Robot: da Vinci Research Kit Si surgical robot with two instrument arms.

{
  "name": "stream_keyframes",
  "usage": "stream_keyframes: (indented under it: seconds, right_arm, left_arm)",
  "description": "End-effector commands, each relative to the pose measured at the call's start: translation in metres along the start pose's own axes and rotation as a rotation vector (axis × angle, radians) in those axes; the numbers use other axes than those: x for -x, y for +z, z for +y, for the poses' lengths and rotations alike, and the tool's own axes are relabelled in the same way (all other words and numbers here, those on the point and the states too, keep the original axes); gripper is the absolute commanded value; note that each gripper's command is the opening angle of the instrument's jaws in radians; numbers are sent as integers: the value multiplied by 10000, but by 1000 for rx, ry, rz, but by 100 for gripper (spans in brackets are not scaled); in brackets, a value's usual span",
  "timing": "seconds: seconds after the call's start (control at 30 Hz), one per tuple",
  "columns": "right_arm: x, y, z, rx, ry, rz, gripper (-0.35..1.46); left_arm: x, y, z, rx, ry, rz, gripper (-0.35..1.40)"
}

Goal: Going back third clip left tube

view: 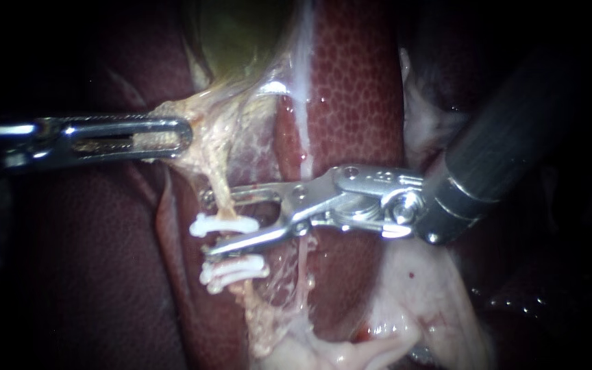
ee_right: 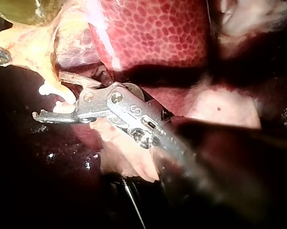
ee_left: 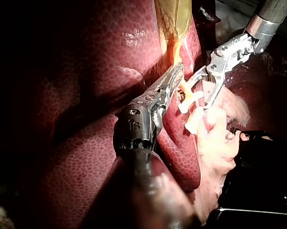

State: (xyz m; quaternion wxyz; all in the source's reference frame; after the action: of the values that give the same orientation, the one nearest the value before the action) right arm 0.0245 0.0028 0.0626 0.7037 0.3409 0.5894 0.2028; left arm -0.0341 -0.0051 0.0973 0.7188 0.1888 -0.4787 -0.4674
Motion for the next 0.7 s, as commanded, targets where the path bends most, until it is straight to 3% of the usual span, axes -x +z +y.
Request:
stream_keyframes:
  seconds: [0.03,0.37,0.7]
  right_arm:
    - [0,-3,-1,-2,-4,0,60]
    - [6,-52,-15,-14,-50,-6,60]
    - [-22,-121,-38,0,-84,-5,60]
  left_arm:
    - [0,0,0,-1,0,0,-35]
    - [0,-1,0,-1,0,0,-35]
    - [0,-2,0,-1,0,0,-35]
